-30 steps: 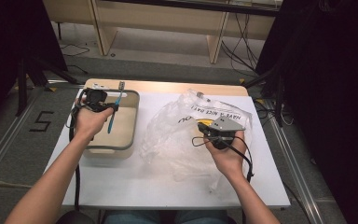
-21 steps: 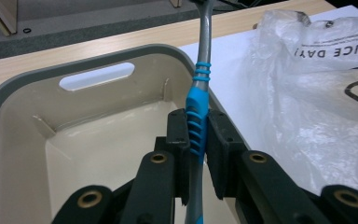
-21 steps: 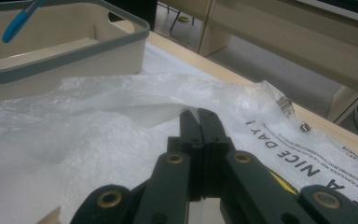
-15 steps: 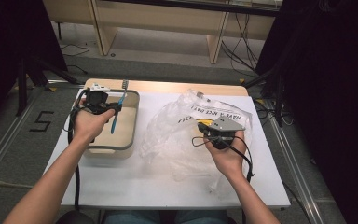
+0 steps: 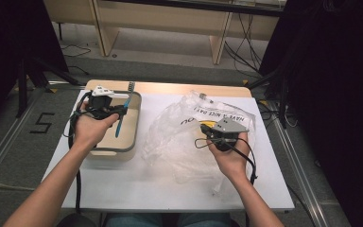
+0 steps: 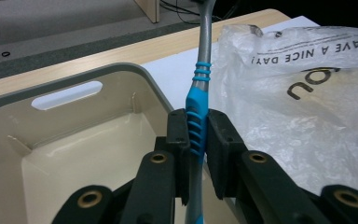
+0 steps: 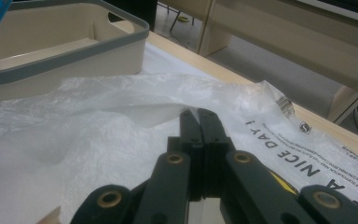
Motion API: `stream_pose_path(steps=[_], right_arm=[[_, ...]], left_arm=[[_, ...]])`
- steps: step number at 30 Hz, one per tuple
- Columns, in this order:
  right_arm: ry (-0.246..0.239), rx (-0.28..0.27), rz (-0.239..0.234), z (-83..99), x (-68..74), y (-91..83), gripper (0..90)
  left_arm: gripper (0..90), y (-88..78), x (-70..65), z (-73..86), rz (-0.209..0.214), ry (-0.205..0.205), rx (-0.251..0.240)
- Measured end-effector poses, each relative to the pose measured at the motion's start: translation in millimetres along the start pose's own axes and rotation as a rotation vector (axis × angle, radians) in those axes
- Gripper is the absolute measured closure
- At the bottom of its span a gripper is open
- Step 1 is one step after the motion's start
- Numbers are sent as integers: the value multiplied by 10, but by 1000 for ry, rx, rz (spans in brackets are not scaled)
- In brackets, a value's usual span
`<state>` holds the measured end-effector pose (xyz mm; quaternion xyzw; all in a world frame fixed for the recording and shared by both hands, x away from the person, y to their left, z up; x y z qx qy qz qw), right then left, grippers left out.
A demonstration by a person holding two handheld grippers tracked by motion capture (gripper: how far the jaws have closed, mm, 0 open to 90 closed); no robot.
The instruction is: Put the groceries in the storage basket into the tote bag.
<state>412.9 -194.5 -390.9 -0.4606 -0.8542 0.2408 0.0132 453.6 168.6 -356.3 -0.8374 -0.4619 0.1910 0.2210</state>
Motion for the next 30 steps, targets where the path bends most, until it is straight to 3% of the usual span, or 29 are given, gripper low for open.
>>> stream_pose_path(steps=[16,30], right_arm=[[0,0,-2,0,4,2,900],[1,-1,-2,-2,2,1,900]], left_arm=[[797,-84,-263,32,65,48,-30],[797,-138,-625,90,150,120,-35]])
Point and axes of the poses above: each handheld gripper's, and its own axes: y roughly forward along the jaws, z roughly out of its underside, x roughly to its left, the point moved 1 cm from there along y, roughly forward along the jaws, and after that the axes turned 3 degrees about z, right-handed, at the moved point
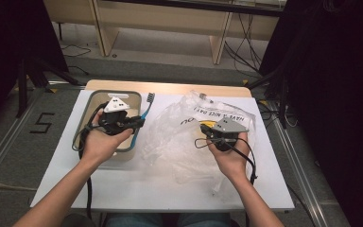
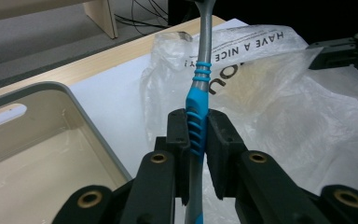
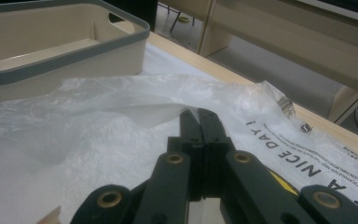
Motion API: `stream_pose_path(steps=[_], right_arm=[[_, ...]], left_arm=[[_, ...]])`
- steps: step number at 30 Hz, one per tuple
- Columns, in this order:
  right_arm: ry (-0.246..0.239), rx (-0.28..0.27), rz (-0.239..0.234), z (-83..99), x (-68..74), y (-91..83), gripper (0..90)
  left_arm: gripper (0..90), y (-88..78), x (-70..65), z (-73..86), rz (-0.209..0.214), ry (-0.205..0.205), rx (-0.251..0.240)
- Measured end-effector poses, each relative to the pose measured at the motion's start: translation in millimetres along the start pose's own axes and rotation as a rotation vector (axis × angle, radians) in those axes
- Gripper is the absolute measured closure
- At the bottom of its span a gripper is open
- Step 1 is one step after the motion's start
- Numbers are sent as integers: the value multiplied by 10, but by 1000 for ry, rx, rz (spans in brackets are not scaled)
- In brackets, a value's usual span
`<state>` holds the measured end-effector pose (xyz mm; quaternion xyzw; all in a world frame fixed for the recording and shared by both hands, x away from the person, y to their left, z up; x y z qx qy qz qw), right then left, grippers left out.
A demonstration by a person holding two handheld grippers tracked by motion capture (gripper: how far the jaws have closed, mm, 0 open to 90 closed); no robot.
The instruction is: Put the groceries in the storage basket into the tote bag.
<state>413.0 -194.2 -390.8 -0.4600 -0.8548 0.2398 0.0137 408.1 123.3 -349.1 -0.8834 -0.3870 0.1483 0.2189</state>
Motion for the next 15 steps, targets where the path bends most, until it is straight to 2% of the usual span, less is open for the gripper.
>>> stream_pose_path(steps=[5,15], right_arm=[[1,-1,1,0,-3,-1,900],[2,-3,1,-2,-3,-1,900]], left_arm=[[797,32,-99,24,24,8,1],[798,55,-334,53,69,53,3]])
Point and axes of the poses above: each handheld gripper's, and its own axes: y roughly forward along the jaws, z roughly out of its underside, x roughly to its left, the point moved 1 cm from there along y, roughly forward along the jaws, and after that the axes turned 3 degrees about z, right-handed, at the moved point
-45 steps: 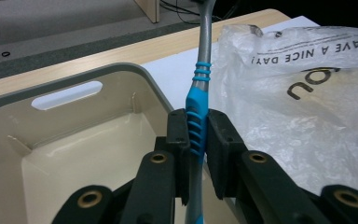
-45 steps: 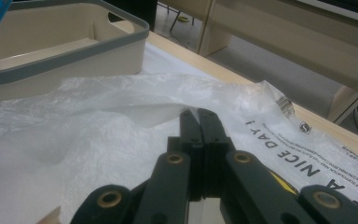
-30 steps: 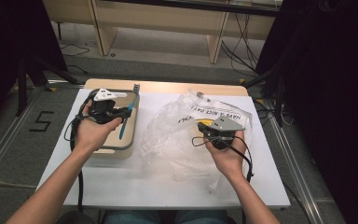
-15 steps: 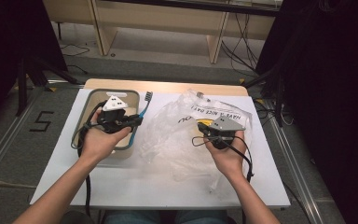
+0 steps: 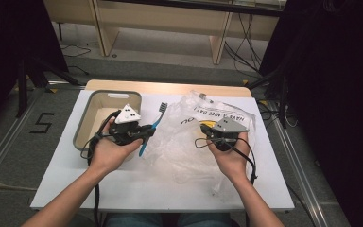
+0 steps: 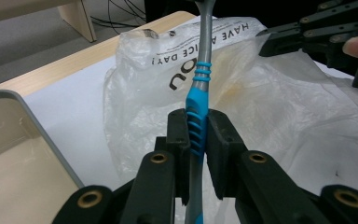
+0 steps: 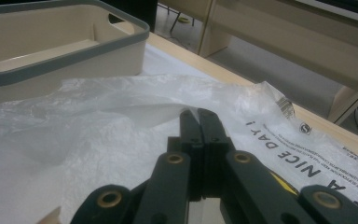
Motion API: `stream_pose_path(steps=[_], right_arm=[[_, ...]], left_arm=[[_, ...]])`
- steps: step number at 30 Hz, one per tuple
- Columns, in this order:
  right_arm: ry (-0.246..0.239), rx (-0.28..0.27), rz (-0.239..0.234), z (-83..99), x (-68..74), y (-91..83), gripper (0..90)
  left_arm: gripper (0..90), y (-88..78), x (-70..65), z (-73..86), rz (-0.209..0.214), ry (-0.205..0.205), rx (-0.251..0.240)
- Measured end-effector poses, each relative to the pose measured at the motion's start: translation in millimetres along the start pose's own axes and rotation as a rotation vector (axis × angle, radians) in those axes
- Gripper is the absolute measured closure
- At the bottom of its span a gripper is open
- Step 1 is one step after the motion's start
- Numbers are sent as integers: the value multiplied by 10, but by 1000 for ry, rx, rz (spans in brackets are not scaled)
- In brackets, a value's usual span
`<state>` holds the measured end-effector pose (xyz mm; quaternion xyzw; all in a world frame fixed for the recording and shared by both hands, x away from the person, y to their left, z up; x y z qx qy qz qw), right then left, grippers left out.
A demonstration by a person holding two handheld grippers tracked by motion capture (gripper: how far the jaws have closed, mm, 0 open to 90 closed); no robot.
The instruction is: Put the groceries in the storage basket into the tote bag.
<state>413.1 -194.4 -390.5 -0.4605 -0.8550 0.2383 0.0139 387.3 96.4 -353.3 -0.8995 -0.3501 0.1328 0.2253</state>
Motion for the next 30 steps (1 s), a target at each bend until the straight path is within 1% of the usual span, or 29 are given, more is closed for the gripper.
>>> stream_pose_path(steps=[1,2,7,9,10,14,20,25,30], right_arm=[[2,1,0,-1,1,-2,900],[3,1,0,-1,0,-2,900],[2,-1,-2,-1,-3,-4,900],[5,-2,-4,-2,-5,-5,900],[5,-2,-3,-2,-6,-5,900],[7,-1,-5,-3,-3,-5,900],[7,-2,-5,-3,-5,-4,900],[14,-4,-7,-7,-8,-3,900],[20,-10,-10,-16,-21,-11,900]], left_arm=[[797,0,0,0,0,0,0],[798,9,-35,6,8,6,1],[798,43,-115,29,25,16,5],[797,45,-124,31,28,22,9],[797,57,-158,39,34,26,7],[798,88,-224,62,49,44,18],[798,135,-310,88,70,57,29],[798,187,-414,125,94,82,53],[798,311,-524,200,122,92,87]])
Point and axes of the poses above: each handheld gripper's, and its own axes: y roughly forward along the jaws, z roughly out of its underside, x roughly to its left, the point moved 1 cm from there along y, roughly forward along the jaws, and after that the axes turned 3 degrees about z, right-handed, at the moved point
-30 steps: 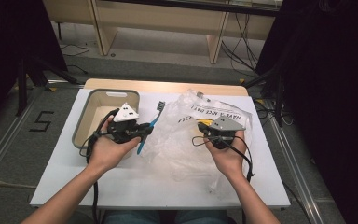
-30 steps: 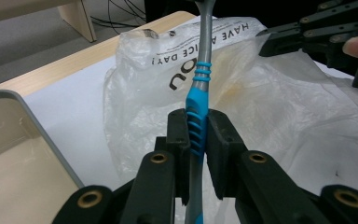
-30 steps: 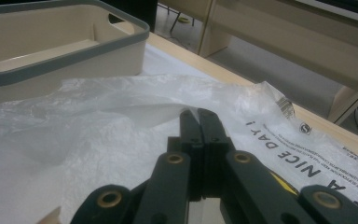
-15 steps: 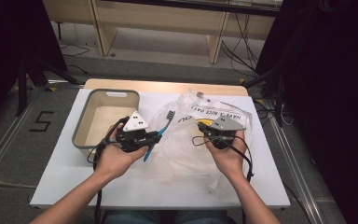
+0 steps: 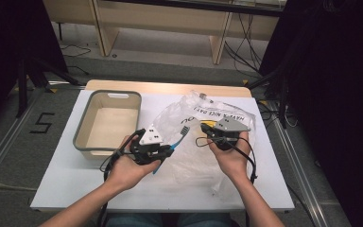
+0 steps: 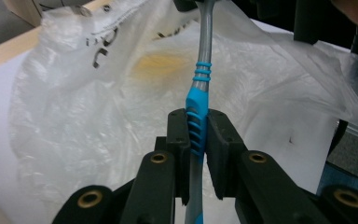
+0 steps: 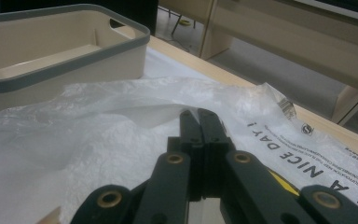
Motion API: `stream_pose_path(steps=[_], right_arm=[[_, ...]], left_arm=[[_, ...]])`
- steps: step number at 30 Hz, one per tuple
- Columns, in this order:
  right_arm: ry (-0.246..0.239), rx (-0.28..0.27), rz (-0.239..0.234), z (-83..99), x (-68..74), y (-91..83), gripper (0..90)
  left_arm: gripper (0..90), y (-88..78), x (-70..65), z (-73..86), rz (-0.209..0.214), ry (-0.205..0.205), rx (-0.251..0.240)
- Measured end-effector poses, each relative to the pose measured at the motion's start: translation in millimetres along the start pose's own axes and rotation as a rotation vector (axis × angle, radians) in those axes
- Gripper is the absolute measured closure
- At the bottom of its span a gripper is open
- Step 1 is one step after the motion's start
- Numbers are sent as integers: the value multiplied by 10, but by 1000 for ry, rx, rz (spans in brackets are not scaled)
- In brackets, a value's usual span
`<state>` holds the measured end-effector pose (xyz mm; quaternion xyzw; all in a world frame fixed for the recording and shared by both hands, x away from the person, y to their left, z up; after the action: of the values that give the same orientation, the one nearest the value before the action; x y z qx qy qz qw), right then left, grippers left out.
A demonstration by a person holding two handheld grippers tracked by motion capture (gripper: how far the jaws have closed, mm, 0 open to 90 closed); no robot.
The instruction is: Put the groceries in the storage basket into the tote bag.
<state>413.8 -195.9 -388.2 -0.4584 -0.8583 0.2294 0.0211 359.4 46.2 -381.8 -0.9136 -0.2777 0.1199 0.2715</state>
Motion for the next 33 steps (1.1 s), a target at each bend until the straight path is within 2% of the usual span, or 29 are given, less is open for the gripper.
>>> stream_pose_path(steps=[9,14,16,22,27,33], right_arm=[[9,-9,0,-15,-14,-22,900],[13,-14,-3,-24,-17,-32,900],[15,-14,-4,-30,-15,-37,900],[11,-21,-10,-50,-7,-53,900],[9,-25,-10,-57,3,-58,900],[11,-29,-14,-61,21,-58,900]], left_arm=[[798,287,-108,102,39,15,79],[798,473,-98,120,15,34,141],[798,539,-82,126,5,26,163],[797,696,-40,99,-35,15,200],[797,810,-38,65,-50,8,224],[797,941,-27,21,-70,23,253]])
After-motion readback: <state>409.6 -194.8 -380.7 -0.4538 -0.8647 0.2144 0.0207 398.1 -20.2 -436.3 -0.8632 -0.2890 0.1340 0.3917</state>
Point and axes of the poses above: each handheld gripper's, and its own axes: y roughly forward along the jaws, z roughly out of its underside, x roughly to its left, the point moved 1 cm from there along y, roughly forward along the jaws, and after that the axes turned 3 degrees about z, right-handed, at the moved point
